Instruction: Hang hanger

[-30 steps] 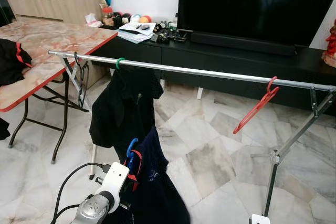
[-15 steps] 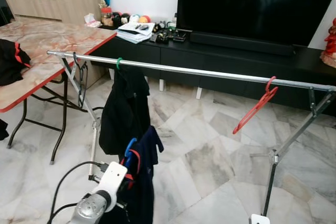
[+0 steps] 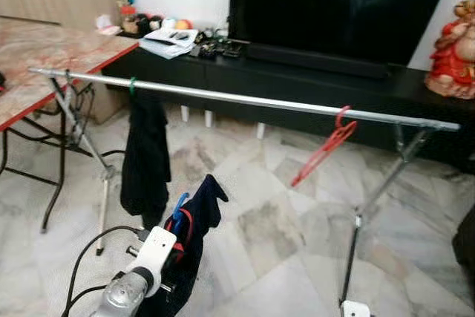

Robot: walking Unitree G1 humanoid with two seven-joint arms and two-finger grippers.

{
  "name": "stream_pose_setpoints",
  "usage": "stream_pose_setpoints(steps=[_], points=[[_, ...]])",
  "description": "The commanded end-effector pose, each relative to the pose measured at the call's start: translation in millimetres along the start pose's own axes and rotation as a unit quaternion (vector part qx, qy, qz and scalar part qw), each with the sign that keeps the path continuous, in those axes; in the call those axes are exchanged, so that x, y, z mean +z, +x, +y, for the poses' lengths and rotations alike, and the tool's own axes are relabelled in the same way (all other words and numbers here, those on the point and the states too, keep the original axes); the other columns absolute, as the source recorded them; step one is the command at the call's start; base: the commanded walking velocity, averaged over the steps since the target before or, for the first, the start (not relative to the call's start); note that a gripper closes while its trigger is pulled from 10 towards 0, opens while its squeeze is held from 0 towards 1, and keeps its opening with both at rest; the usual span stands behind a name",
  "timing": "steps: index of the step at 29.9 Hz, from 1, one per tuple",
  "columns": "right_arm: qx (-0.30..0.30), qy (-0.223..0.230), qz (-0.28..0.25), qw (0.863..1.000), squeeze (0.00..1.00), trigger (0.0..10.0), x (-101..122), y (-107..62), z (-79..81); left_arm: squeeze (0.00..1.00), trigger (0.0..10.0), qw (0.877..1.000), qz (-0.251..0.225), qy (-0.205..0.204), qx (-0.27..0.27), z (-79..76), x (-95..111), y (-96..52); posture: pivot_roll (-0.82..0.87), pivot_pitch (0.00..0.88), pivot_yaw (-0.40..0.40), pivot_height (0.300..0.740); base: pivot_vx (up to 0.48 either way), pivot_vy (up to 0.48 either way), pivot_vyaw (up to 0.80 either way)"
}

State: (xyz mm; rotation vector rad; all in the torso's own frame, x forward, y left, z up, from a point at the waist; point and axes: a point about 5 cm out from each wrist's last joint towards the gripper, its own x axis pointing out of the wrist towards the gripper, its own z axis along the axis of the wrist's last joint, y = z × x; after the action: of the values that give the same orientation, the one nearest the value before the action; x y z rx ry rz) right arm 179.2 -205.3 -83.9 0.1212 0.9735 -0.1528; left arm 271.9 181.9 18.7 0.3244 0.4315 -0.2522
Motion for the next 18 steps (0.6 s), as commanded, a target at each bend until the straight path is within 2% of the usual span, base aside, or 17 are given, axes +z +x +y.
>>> stream_pose_setpoints(steps=[1, 4, 9, 14, 16, 18], points=[[-0.019, 0.004, -0.004, 1.000, 0.00, 10.0, 2, -2.9, -22.0, 0.00, 10.0, 1.000, -0.026, 0.004, -0.001, -2.5, 12, 2.6, 0.06, 0.000, -0.017, 0.740, 0.000, 0.000, 0.00], [-0.028, 0.006, -0.007, 1.000, 0.00, 10.0, 4, -6.6, -42.3, 0.00, 10.0, 1.000, -0.025, 0.000, 0.019, 2.4, 11, 2.1, 0.06, 0.000, -0.019, 0.740, 0.000, 0.000, 0.00], [-0.026, 0.007, -0.008, 1.000, 0.00, 10.0, 4, -7.5, -45.6, 0.00, 10.0, 0.997, -0.024, -0.009, 0.068, 17.4, 11, 0.8, 0.06, 0.000, -0.021, 0.740, 0.000, 0.000, 0.00], [-0.013, 0.006, -0.011, 1.000, 0.00, 10.0, 3, -4.7, -30.7, 0.00, 10.0, 0.991, -0.024, -0.019, 0.128, 36.6, 12, -3.3, 0.06, 0.000, -0.023, 0.740, 0.000, 0.000, 0.00], [-0.009, 0.002, -0.011, 1.000, 0.00, 10.0, 4, -3.6, -25.3, 0.00, 10.0, 0.986, -0.036, -0.062, 0.151, 44.3, 14, -5.7, 0.06, 0.000, -0.022, 0.740, 0.000, 0.000, 0.00], [-0.007, -0.001, -0.011, 1.000, 0.00, 10.0, 5, -2.2, -19.1, 0.00, 10.0, 0.986, -0.040, -0.068, 0.147, 44.4, 15, -5.9, 0.06, 0.000, -0.023, 0.740, 0.000, 0.000, 0.00]])
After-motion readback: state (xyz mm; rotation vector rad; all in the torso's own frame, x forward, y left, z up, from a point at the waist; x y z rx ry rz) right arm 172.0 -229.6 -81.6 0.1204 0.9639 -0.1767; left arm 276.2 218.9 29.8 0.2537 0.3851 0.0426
